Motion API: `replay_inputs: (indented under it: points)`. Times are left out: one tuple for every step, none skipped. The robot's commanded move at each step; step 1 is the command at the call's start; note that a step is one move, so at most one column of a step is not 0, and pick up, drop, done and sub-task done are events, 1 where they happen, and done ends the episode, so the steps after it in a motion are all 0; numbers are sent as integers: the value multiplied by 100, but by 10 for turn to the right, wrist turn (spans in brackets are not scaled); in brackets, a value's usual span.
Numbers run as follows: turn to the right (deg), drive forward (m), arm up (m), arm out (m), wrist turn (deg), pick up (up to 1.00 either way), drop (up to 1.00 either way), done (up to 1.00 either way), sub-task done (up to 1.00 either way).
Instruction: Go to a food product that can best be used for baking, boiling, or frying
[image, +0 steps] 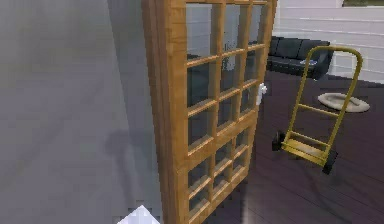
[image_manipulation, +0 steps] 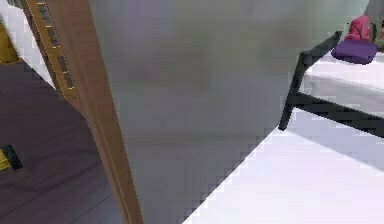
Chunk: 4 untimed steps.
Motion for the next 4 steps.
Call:
replay_inputs:
  points:
    - [90, 0, 0, 0, 0, 0, 0, 0, 0]
    - [0, 30, 0, 0, 0, 0, 0, 0, 0]
    - [330, 0, 0, 0, 0, 0, 0, 0, 0]
    - [0, 45, 0, 0, 0, 0, 0, 0, 0]
